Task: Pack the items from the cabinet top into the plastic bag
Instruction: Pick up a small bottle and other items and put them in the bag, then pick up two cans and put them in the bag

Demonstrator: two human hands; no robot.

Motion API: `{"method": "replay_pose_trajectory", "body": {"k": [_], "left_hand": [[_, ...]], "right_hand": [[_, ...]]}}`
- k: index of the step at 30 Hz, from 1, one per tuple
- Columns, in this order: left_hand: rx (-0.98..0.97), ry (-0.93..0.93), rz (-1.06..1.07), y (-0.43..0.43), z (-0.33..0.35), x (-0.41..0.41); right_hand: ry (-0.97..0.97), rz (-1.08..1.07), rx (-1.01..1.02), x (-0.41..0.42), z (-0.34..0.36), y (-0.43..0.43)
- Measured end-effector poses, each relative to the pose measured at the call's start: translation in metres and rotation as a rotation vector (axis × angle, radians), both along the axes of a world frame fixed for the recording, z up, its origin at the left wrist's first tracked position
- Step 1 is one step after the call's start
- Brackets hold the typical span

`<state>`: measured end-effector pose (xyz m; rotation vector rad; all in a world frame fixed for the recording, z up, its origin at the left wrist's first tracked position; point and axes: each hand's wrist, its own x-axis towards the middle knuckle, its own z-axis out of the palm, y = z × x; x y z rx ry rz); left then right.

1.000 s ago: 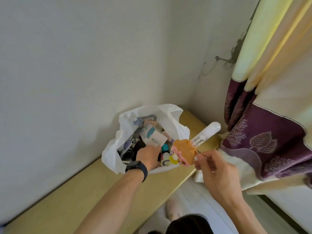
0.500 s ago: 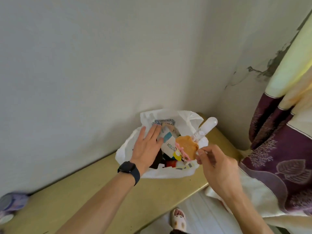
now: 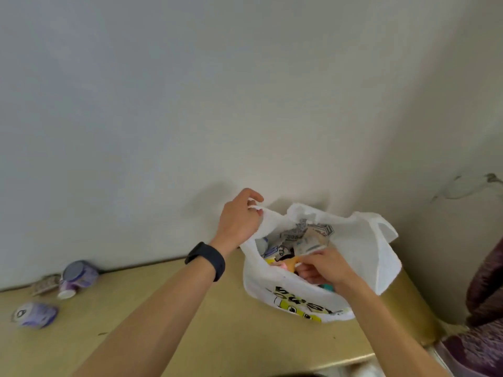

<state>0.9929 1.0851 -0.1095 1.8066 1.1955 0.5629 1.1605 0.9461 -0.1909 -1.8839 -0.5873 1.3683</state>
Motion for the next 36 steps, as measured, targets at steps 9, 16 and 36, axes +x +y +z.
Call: {"method": "replay_pose_trajectory", "body": {"k": [9, 16, 36], "left_hand": [[0.029, 0.045, -0.064, -0.015, -0.006, 0.009], [0.009, 0.034, -0.039, -0.021, -0.011, 0.004], [-0.063, -0.022, -0.061, -0.037, -0.02, -0.019]], "right_hand": [[-0.128, 0.146, -0.064, 0.013, 0.004, 0.023], [-0.472, 0.222, -0.028, 0.014, -0.011, 0.021], [-0.627, 0.623, 0.195, -0.045, 0.035, -0.085]]}}
